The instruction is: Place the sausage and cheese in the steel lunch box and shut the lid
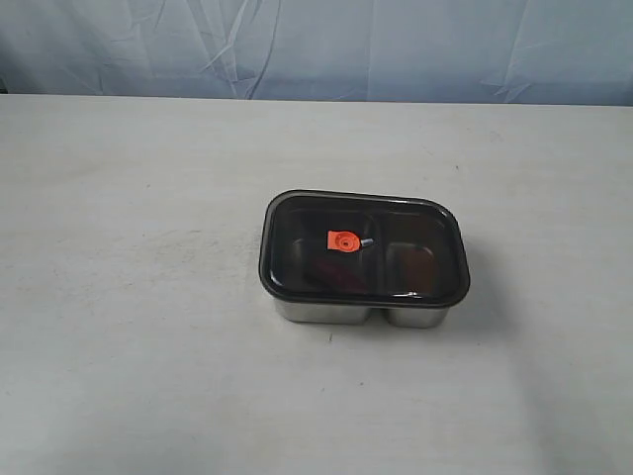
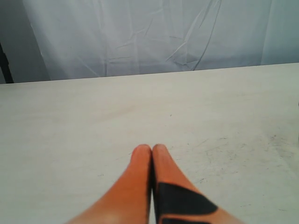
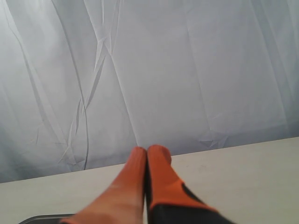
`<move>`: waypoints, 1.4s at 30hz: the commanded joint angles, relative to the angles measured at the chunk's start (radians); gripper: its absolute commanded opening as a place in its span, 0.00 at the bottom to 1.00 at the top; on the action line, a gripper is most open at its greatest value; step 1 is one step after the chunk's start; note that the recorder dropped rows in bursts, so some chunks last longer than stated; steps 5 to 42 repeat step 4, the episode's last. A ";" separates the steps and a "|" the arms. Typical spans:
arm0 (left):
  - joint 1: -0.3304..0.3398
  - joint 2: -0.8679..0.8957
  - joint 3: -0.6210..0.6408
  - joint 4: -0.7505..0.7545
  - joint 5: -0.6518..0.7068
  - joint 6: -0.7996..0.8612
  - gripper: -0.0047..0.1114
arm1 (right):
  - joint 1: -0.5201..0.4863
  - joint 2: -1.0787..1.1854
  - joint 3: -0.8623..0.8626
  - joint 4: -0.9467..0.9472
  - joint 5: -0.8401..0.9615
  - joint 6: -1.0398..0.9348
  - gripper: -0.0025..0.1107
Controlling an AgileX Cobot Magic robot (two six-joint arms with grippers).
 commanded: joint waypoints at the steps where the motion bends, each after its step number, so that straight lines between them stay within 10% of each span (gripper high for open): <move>1: 0.001 -0.004 0.004 0.000 -0.015 -0.001 0.04 | -0.006 -0.007 0.004 -0.008 -0.008 -0.004 0.01; 42: 0.001 -0.004 0.004 0.000 -0.015 -0.001 0.04 | -0.006 -0.007 0.004 -0.008 -0.008 -0.004 0.01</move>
